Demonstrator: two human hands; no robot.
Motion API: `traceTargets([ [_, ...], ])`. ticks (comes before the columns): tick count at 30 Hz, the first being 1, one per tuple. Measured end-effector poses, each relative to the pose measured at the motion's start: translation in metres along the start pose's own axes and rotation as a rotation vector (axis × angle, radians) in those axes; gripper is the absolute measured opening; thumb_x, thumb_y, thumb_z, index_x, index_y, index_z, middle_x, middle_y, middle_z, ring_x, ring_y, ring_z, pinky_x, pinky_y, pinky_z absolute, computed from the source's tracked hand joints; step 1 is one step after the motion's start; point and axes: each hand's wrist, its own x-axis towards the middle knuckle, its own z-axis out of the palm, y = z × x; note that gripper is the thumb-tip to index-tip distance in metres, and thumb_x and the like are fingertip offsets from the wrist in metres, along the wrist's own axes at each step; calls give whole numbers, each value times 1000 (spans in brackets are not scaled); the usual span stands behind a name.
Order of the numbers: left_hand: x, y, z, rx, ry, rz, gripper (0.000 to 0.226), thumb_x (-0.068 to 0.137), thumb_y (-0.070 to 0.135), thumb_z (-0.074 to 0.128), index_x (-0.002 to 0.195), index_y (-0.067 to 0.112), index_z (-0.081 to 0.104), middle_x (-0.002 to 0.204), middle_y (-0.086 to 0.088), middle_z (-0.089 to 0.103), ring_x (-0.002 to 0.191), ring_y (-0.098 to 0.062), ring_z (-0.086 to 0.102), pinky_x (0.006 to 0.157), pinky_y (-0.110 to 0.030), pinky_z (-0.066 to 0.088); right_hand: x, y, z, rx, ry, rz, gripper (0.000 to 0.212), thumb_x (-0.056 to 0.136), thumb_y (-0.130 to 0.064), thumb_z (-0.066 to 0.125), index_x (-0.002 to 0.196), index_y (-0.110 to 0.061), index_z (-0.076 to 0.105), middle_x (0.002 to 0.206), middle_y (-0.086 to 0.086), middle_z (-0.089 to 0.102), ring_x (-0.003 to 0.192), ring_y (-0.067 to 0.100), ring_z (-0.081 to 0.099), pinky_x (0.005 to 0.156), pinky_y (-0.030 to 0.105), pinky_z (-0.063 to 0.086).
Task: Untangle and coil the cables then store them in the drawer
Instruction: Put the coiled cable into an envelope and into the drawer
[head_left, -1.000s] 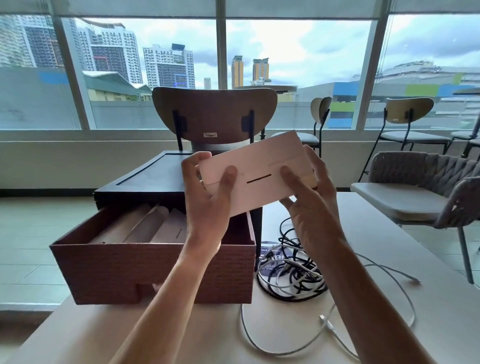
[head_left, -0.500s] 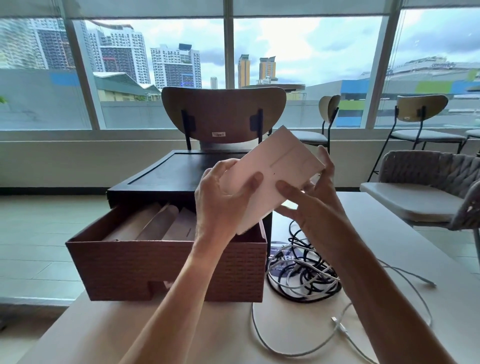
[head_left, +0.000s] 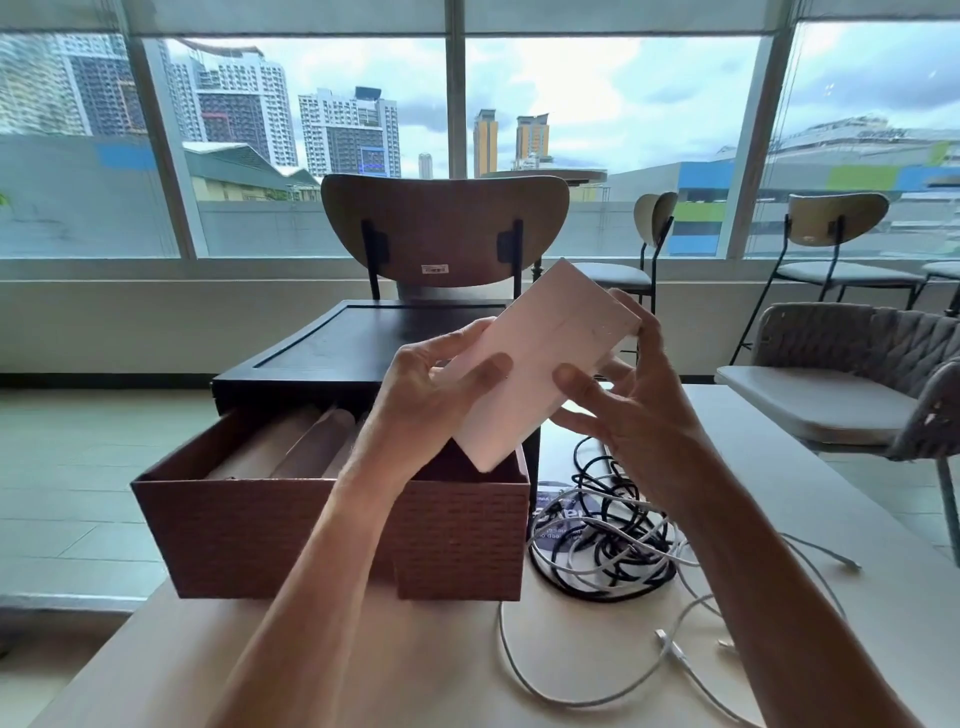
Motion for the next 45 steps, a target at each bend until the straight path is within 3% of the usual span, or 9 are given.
traceTargets([
  [8, -4, 13, -13, 26, -190, -68, 55, 92, 25, 70, 141, 41, 52, 112, 13, 70, 84, 2, 70, 72, -10, 50, 2, 7, 1, 105, 66, 69, 66, 82, -17, 71, 138, -25, 38, 120, 15, 69, 108, 30, 69, 85, 47, 59],
  [15, -6, 24, -27, 21, -278, -143, 48, 99, 21, 59, 143, 39, 51, 114, 15, 67, 84, 3, 70, 74, -13, 52, 4, 10, 6, 173, 58, 119, 55, 87, -22, 67, 137, -17, 45, 112, 16, 72, 104, 34, 70, 76, 38, 60],
  [18, -9, 27, -34, -14, -282, -208, 37, 100, 20, 56, 129, 42, 65, 113, 8, 68, 86, -10, 71, 82, -31, 60, 3, 15, 10, 180, 61, 135, 49, 91, -20, 64, 136, -12, 48, 113, 16, 72, 104, 34, 70, 79, 35, 60],
  [23, -13, 33, -49, 50, -202, -274, 27, 100, 21, 56, 106, 37, 77, 107, -13, 69, 74, -23, 69, 78, -51, 59, 0, 24, 12, 27, -39, 228, 37, 96, -25, 60, 128, -9, 58, 119, 19, 68, 107, 28, 70, 87, 32, 58],
  [28, -13, 36, -66, 89, -98, -295, 28, 101, 16, 52, 100, 23, 79, 80, -10, 68, 53, -10, 64, 49, -22, 50, 0, 29, 14, -191, -45, 227, 39, 98, -26, 60, 134, -12, 57, 116, 5, 69, 108, 12, 68, 84, 25, 58],
  [32, -16, 37, -71, 126, -50, -429, 28, 101, 17, 51, 98, 16, 78, 80, -13, 67, 48, -13, 65, 39, -21, 47, -1, 33, 14, -288, -21, 252, 38, 99, -30, 56, 134, -15, 56, 119, -3, 64, 112, 7, 61, 94, 33, 55],
  [38, -13, 17, -62, 171, -148, -532, 27, 102, 20, 48, 110, 15, 73, 109, -12, 66, 89, -21, 66, 65, -31, 60, -2, 38, 14, -324, -72, 302, 39, 103, -38, 45, 136, -19, 55, 128, -6, 60, 115, 6, 56, 90, 27, 54],
  [42, -5, -2, -48, 177, -275, -465, 25, 107, 21, 43, 103, 14, 66, 115, -11, 66, 96, -20, 64, 82, -30, 52, -4, 39, 13, -273, -76, 323, 29, 105, -40, 39, 122, -29, 60, 109, -16, 62, 107, 6, 60, 90, 28, 53],
  [45, -2, -15, -41, 298, -398, -441, 23, 107, 16, 42, 108, 13, 65, 117, -11, 71, 111, -23, 67, 100, -36, 50, -2, 40, 13, -257, -45, 343, 38, 104, -43, 39, 132, -24, 57, 124, -6, 62, 118, 15, 60, 98, 38, 53],
])
